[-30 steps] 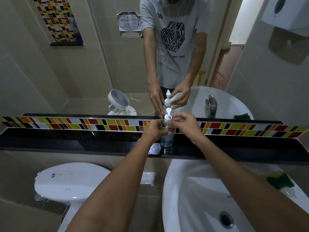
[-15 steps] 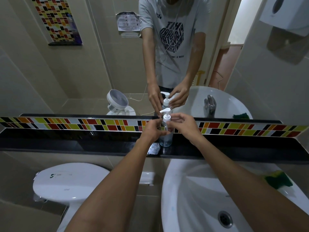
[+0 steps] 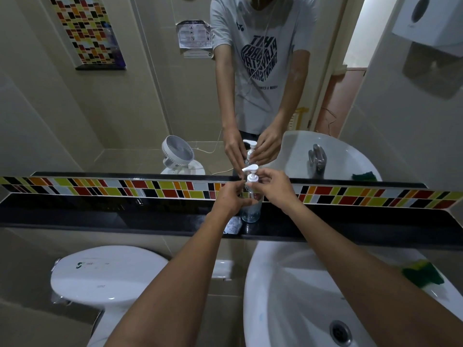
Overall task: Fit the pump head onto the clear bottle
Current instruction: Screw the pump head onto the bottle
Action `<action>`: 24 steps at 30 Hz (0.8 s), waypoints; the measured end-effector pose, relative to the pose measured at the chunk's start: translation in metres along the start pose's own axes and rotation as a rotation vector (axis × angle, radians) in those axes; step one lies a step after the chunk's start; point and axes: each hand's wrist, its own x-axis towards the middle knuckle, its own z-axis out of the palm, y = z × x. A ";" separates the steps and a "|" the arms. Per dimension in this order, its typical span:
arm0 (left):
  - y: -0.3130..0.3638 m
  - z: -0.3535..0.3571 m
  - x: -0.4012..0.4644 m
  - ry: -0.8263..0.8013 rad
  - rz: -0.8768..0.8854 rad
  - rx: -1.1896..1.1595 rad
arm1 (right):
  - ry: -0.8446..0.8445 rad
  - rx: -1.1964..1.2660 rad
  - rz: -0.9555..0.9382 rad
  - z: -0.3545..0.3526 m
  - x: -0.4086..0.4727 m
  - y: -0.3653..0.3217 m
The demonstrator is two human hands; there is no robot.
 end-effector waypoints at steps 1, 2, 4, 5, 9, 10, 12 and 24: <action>0.000 0.000 0.000 0.006 -0.002 -0.004 | 0.028 -0.030 -0.009 0.001 0.001 -0.001; 0.000 0.001 -0.001 0.011 -0.007 -0.005 | 0.054 -0.064 -0.019 0.001 0.002 -0.002; 0.001 0.002 -0.002 0.015 -0.013 -0.005 | 0.089 -0.109 -0.024 0.003 0.003 -0.003; 0.002 0.002 -0.002 0.018 -0.010 -0.001 | 0.101 -0.114 -0.018 0.004 0.004 -0.003; 0.003 0.003 -0.005 0.041 0.007 0.012 | 0.152 -0.122 -0.001 0.009 0.004 -0.001; 0.002 0.003 -0.005 0.048 0.010 0.013 | 0.172 -0.119 -0.008 0.012 0.003 0.000; 0.001 0.004 -0.004 0.064 0.011 0.026 | 0.211 -0.103 -0.021 0.017 0.001 0.003; -0.002 0.000 -0.002 0.051 -0.003 0.024 | -0.040 -0.180 -0.134 -0.004 0.009 0.005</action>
